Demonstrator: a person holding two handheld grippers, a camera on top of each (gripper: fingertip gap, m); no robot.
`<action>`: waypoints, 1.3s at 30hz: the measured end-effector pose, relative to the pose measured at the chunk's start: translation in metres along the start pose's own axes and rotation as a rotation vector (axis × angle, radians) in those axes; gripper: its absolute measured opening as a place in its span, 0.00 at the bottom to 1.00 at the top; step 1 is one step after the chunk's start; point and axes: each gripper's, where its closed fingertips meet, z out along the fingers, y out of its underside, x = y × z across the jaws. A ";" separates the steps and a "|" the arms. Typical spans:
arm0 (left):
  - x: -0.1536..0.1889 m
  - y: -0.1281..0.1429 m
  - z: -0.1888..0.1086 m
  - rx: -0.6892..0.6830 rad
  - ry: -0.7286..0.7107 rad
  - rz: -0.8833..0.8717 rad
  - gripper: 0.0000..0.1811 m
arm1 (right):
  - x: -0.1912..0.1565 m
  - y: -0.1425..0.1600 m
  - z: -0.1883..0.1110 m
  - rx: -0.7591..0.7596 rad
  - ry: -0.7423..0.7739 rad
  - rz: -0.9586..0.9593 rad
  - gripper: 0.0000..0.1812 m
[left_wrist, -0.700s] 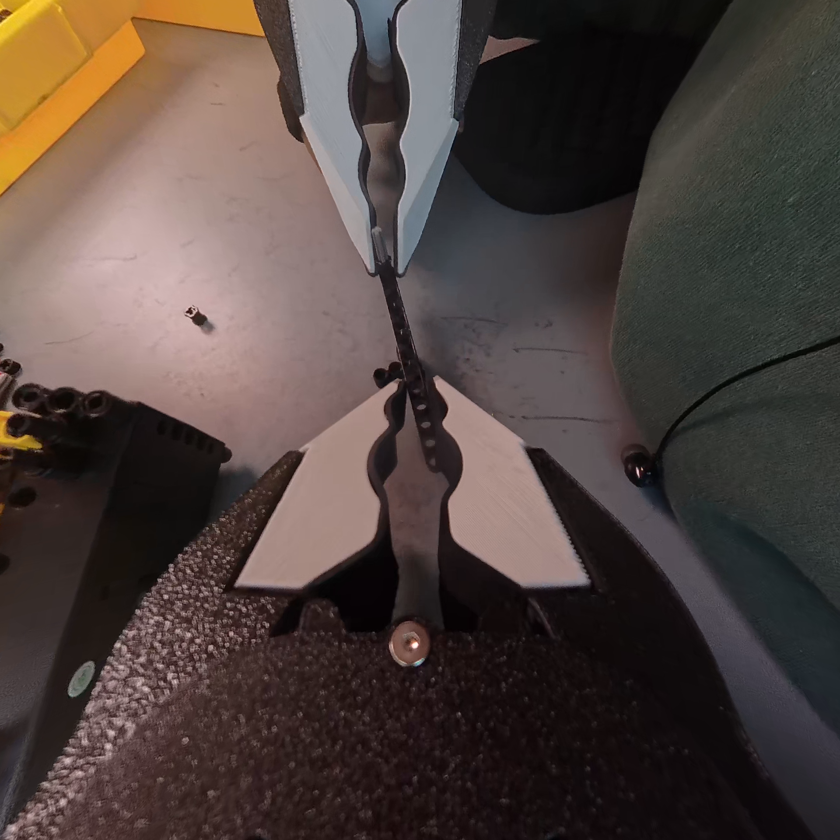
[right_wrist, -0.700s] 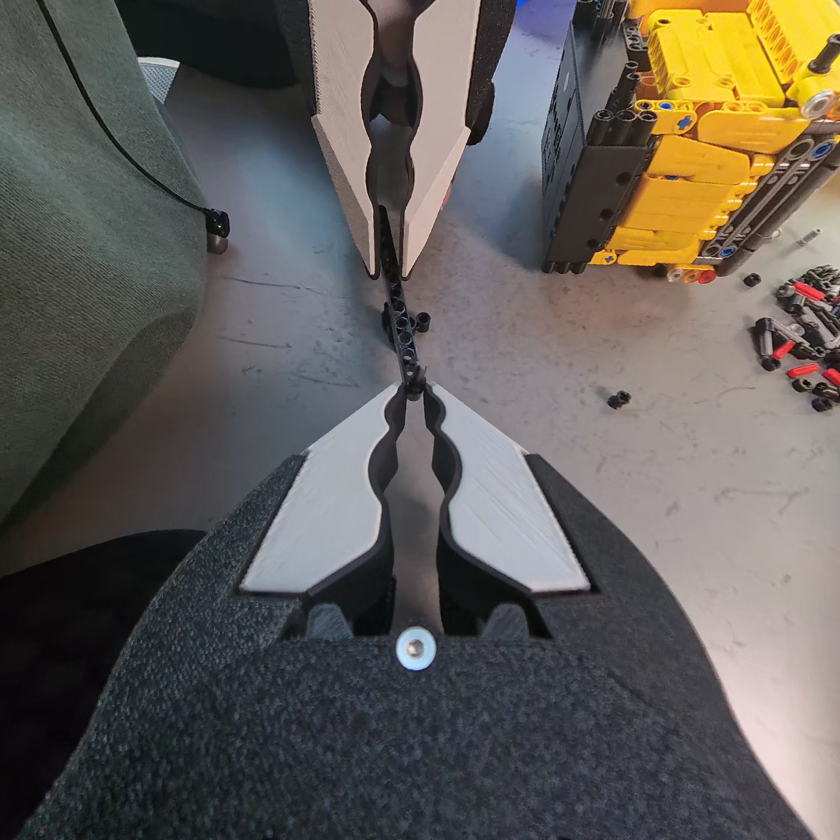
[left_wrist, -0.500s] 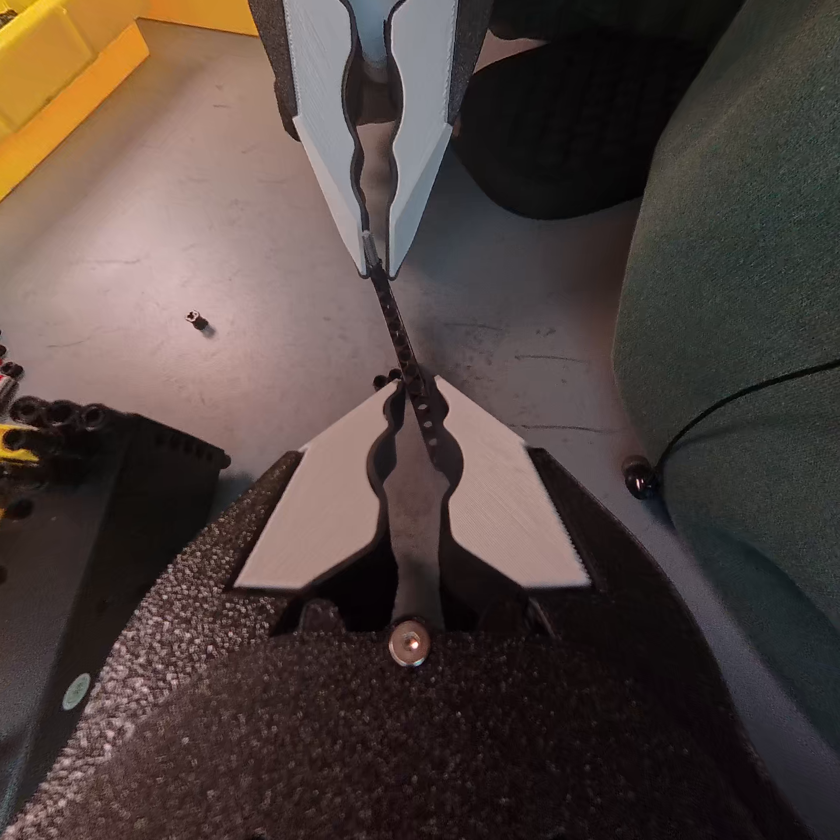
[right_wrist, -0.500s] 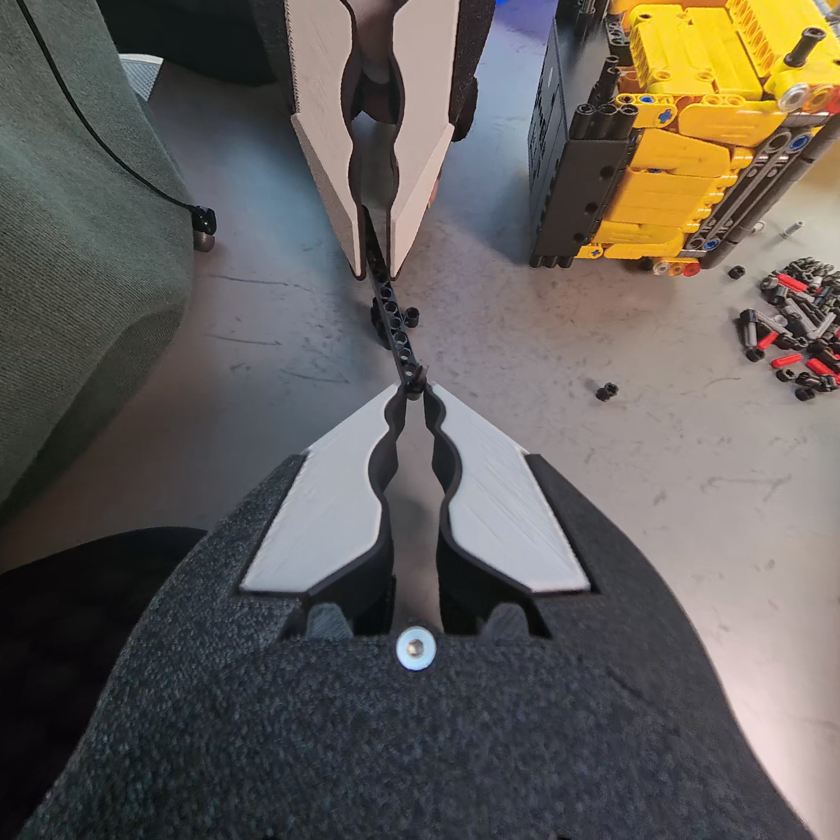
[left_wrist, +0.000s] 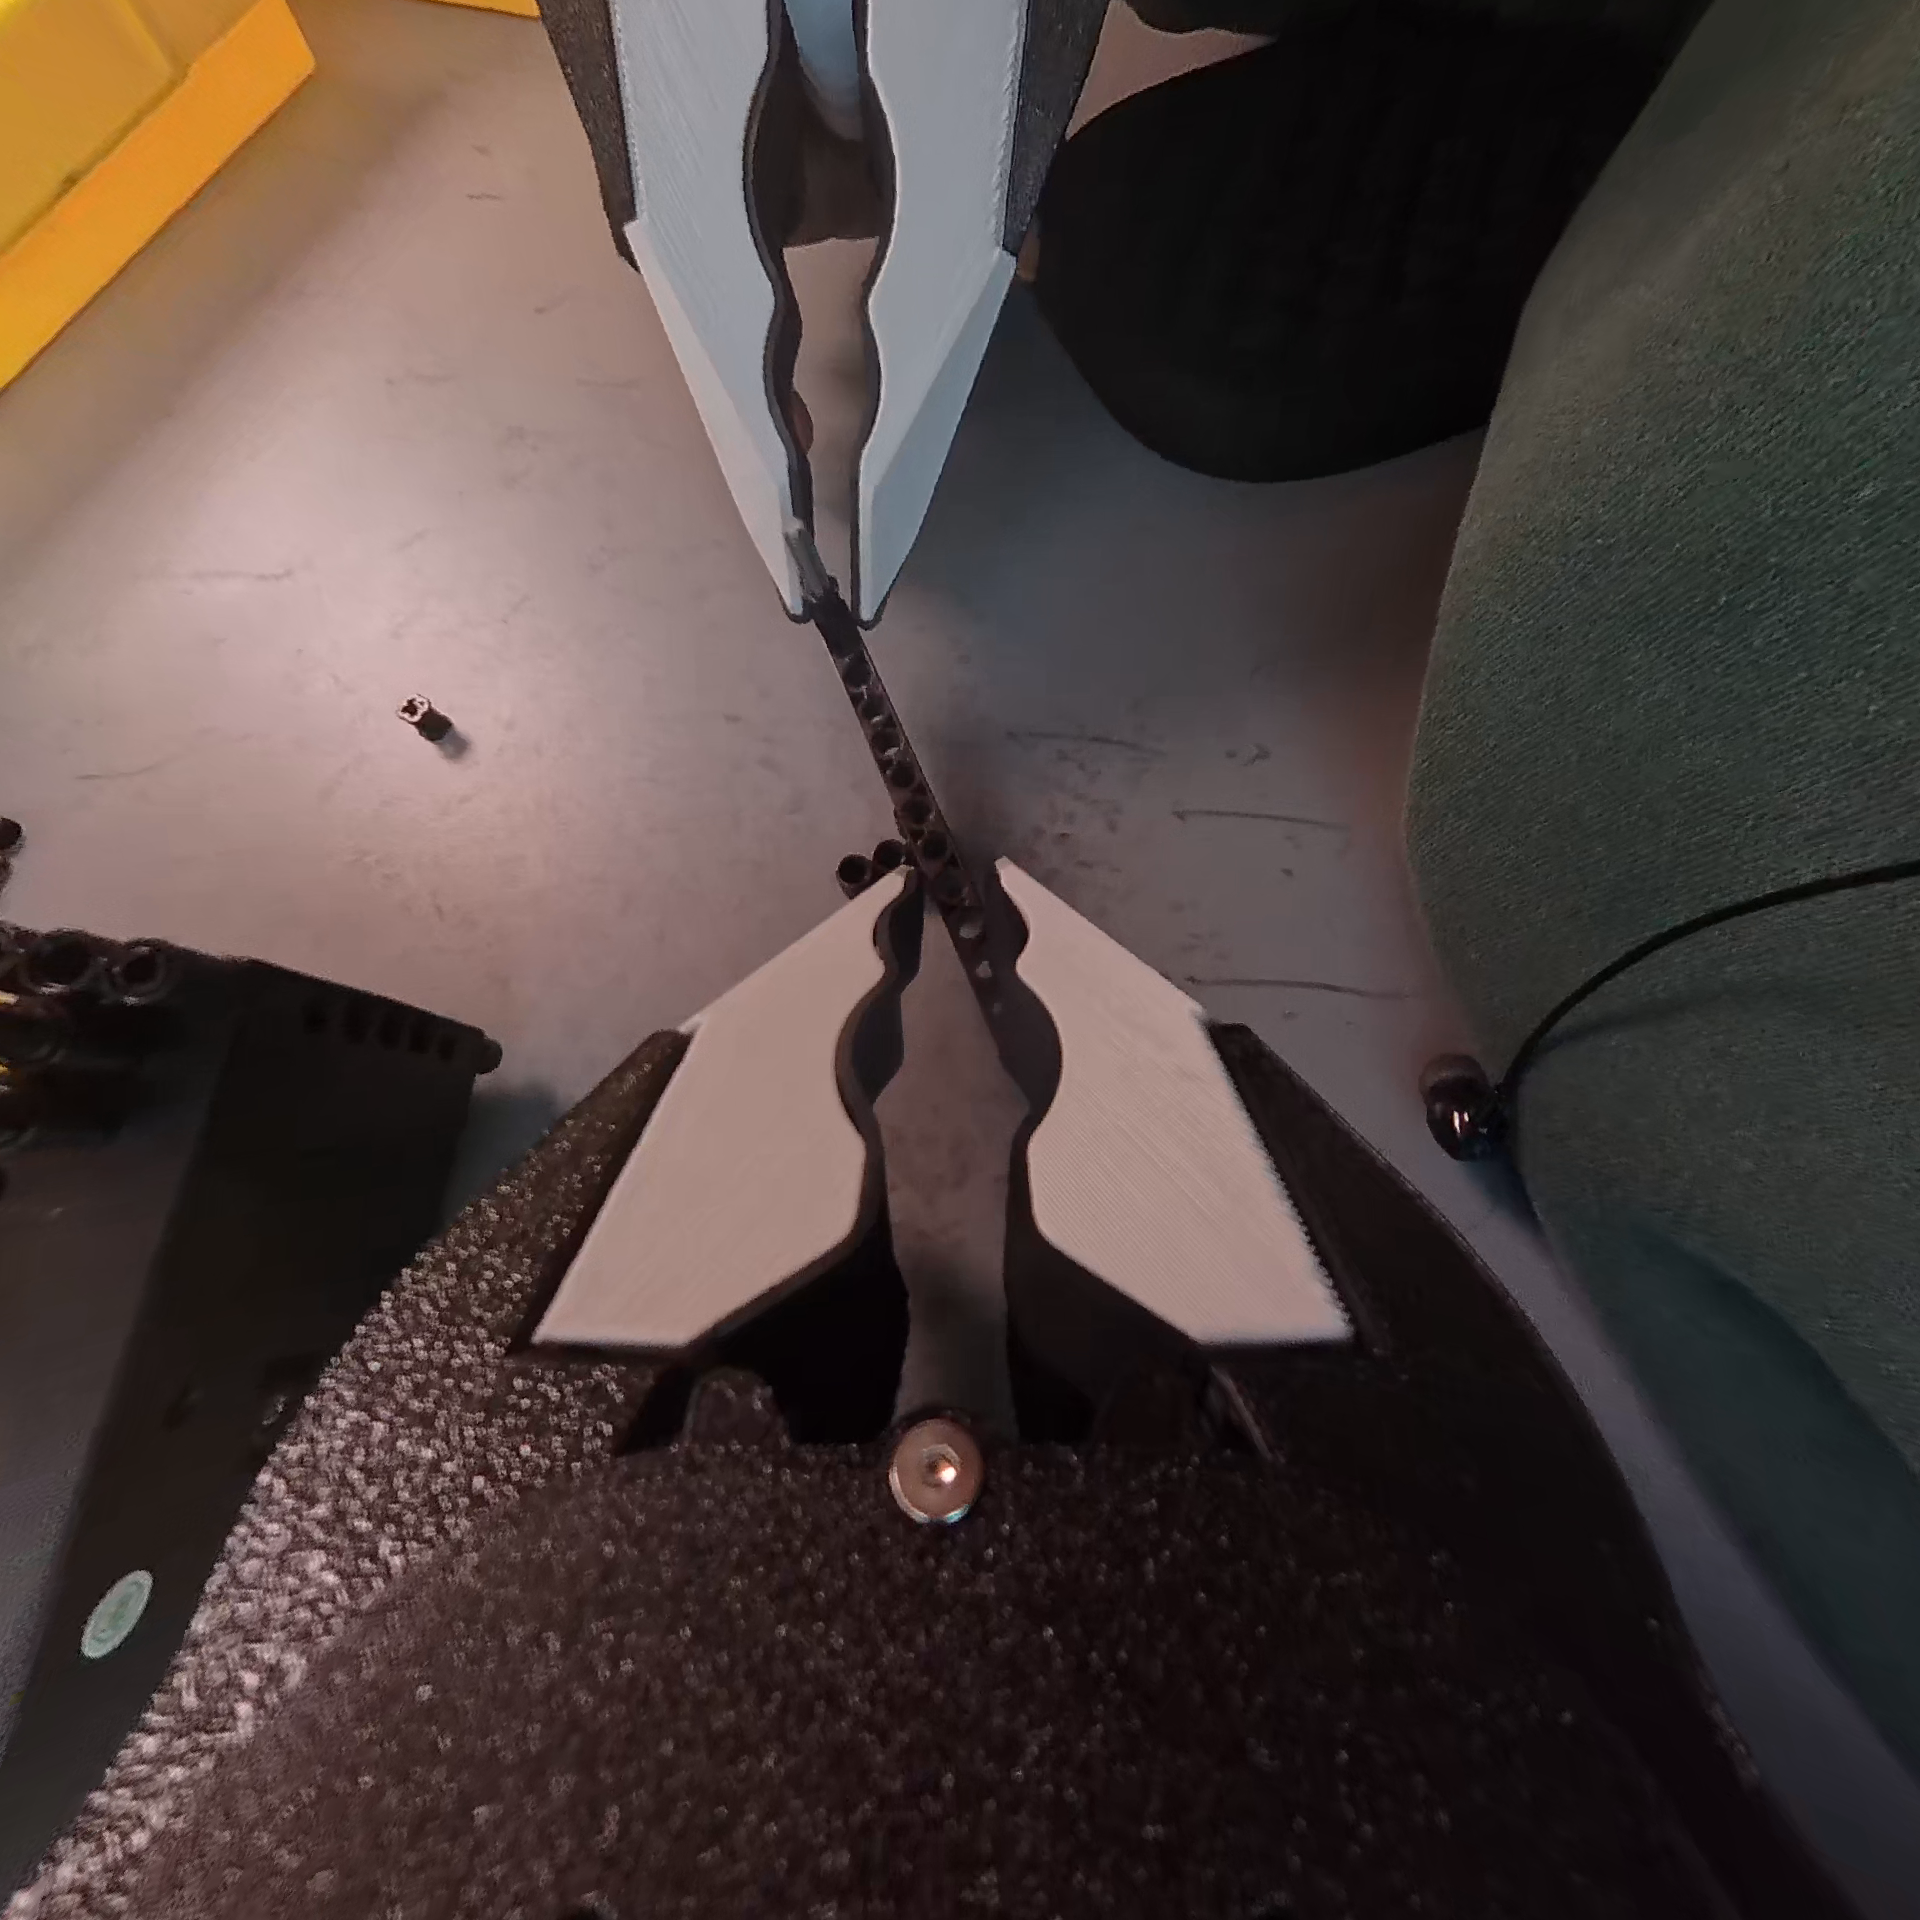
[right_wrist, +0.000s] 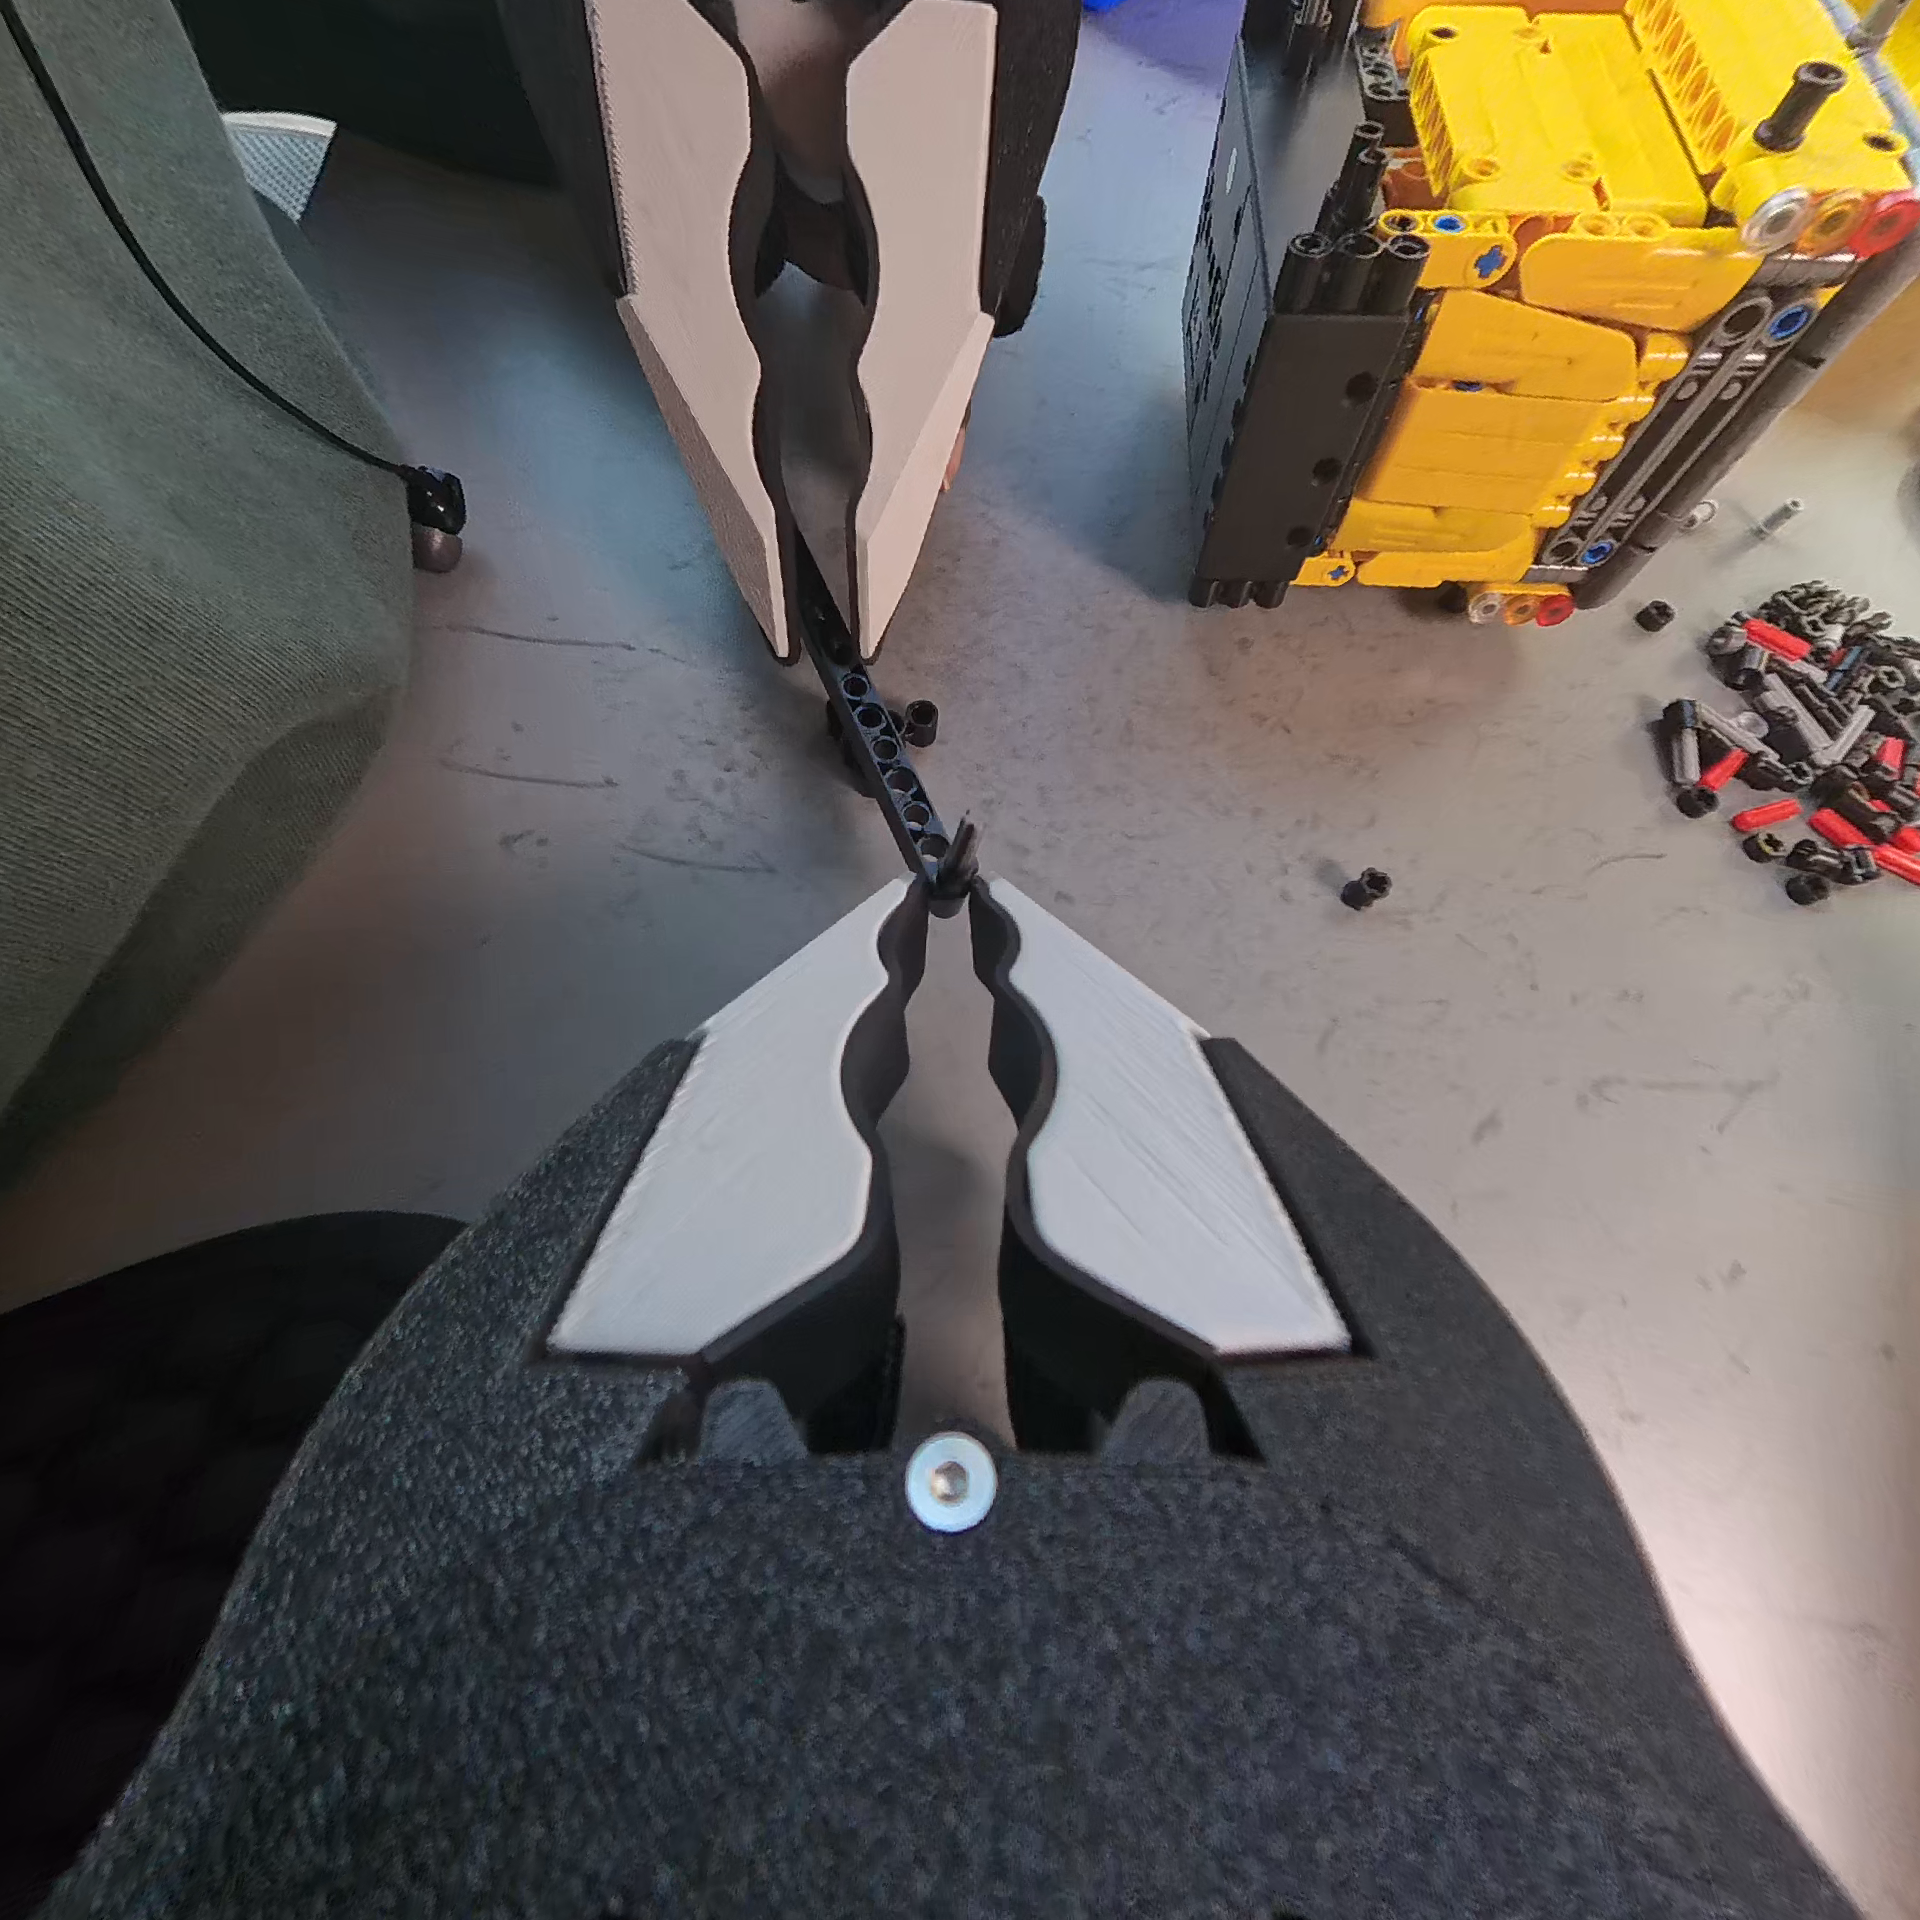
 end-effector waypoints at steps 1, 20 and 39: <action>0.000 0.000 0.000 0.000 0.001 -0.007 0.06 | 0.000 0.000 0.000 -0.001 0.002 -0.001 0.04; -0.008 -0.005 -0.006 -0.012 -0.076 -0.057 0.04 | -0.010 -0.031 0.012 -0.141 -0.133 -0.243 0.16; 0.002 0.001 -0.004 -0.022 -0.022 -0.095 0.05 | -0.017 -0.016 0.027 -0.210 -0.272 -0.276 0.04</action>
